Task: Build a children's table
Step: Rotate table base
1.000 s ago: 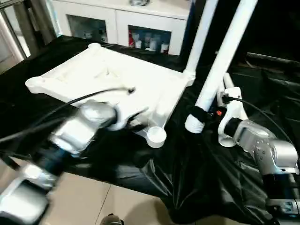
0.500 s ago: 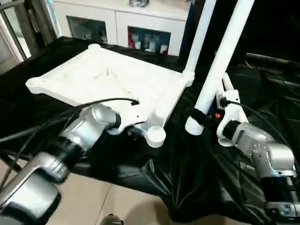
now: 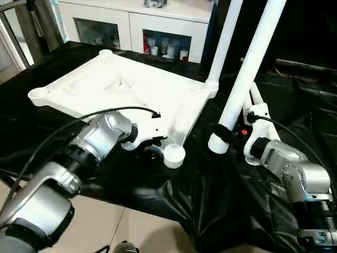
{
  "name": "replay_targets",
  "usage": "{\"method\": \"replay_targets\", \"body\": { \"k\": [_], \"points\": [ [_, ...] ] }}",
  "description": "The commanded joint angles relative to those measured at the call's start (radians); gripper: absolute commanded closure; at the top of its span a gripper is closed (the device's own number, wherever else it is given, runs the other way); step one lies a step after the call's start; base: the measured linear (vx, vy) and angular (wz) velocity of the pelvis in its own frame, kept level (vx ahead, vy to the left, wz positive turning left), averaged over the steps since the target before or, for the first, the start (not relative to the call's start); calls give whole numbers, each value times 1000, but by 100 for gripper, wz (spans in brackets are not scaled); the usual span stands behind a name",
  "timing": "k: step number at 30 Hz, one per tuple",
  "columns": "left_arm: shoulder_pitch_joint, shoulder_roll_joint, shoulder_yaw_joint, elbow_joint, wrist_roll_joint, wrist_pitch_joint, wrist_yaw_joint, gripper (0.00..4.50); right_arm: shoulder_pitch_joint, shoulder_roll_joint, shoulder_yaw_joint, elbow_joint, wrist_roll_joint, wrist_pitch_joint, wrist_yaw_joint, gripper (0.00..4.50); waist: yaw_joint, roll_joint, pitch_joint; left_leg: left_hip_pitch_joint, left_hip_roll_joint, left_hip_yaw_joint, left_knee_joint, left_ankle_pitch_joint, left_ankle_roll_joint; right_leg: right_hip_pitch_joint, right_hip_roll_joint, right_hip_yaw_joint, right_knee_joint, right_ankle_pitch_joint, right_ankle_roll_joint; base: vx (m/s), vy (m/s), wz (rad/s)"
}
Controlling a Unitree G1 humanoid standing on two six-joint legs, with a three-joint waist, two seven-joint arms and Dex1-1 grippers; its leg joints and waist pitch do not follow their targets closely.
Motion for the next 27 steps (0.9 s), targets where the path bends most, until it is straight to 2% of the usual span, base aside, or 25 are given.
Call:
{"method": "replay_targets", "body": {
  "k": [1, 2, 3, 6, 8, 11, 13, 14, 16, 19, 20, 21, 23, 26, 27],
  "points": [
    [3, 3, -36, -33, 9, 17, -85, 263, -13, -13, 8, 6, -17, -18, 12, 259, 3, 13, -82, 10, 0, 4, -73, -229, -35, 63, -53, 43, -65, -229, -175, 0, 0, 0],
    [3, 3, -36, -33, 9, 17, -85, 273, -13, -13, 8, 6, -17, -18, 12, 259, 3, 13, -81, 9, 0, 4, -73, -229, -34, 63, -52, 43, -65, -226, -177, 0, 0, 0],
    [-1, 2, -46, -20, 36, 7, -76, 302, -11, -14, 11, 6, -21, -19, 15, 259, 3, 14, -81, 10, 0, 5, -73, -234, -33, 62, -51, 43, -66, -227, -180, 0, 0, 0],
    [-13, 0, -73, 35, 100, -28, -40, 307, -7, -13, 17, 8, -28, -23, 18, 259, 3, 14, -80, 11, -1, 4, -74, -249, -35, 63, -51, 42, -70, -251, -170, 0, 0, 0],
    [-23, -4, -84, 74, 136, -49, -8, 332, -5, -13, 20, 8, -33, -25, 18, 259, 3, 12, -77, 10, -3, 4, -74, -264, -35, 64, -51, 41, -76, -298, -151, 0, 0, 0],
    [-28, -6, -89, 93, 157, -63, 8, 348, -2, -14, 26, 7, -39, -30, 19, 259, 1, 13, -79, 10, -3, 2, -75, -263, -36, 64, -53, 41, -79, -322, -139, 0, 0, 0],
    [-25, -11, -80, 86, 146, -57, -4, 359, -2, -14, 26, 8, -38, -30, 19, 259, -1, 12, -77, 8, -4, 2, -76, -265, -34, 65, -54, 40, -79, -336, -140, 0, 0, 0],
    [-19, -18, -65, 75, 129, -44, -26, 367, -4, -13, 25, 10, -39, -31, 20, 259, -2, 16, -79, 9, -3, 1, -75, -267, -31, 63, -54, 40, -80, -342, -140, 0, 0, 0],
    [-3, -31, -39, 43, 88, -26, -69, 377, -4, -11, 20, 12, -41, -31, 19, 259, -4, 14, -79, 8, -3, 2, -75, -260, -28, 64, -54, 40, -79, -333, -146, 0, 0, 0],
    [12, -56, -5, 17, 41, 10, -89, 385, -2, -9, 14, 13, -42, -31, 18, 259, -4, 19, -83, 8, -1, 3, -72, -236, -20, 63, -54, 42, -71, -269, -181, 0, 0, 0],
    [18, -82, 22, 0, 13, 57, -75, 390, -2, -6, 10, 14, -41, -30, 13, 259, -4, 17, -84, 8, -1, 5, -70, -229, -16, 64, -52, 42, -68, -238, -194, 0, 0, 0],
    [18, -82, 22, 0, 13, 57, -75, 397, -2, -6, 10, 14, -41, -30, 13, 259, -2, 19, -86, 6, -1, 5, -69, -215, -12, 66, -51, 42, -63, -204, -206, 0, 0, 0],
    [21, -106, 48, -5, -8, 93, -56, 405, -2, -4, 8, 14, -41, -29, 11, 259, -2, 17, -85, 3, -4, 5, -69, -206, -5, 68, -49, 41, -62, -187, -209, 0, 0, 0],
    [17, -177, 114, 29, -33, 141, 48, 426, -2, -2, 10, 17, -43, -31, 3, 259, -4, 14, -84, 5, -4, 8, -67, -218, -1, 68, -49, 40, -69, -220, -202, 0, 0, 0],
    [10, -198, 134, 57, -29, 128, 101, 431, -2, -1, 10, 18, -43, -32, 2, 259, -1, 15, -84, 6, -5, 7, -67, -222, 3, 68, -50, 39, -72, -240, -196, 0, 0, 0]
  ]
}}
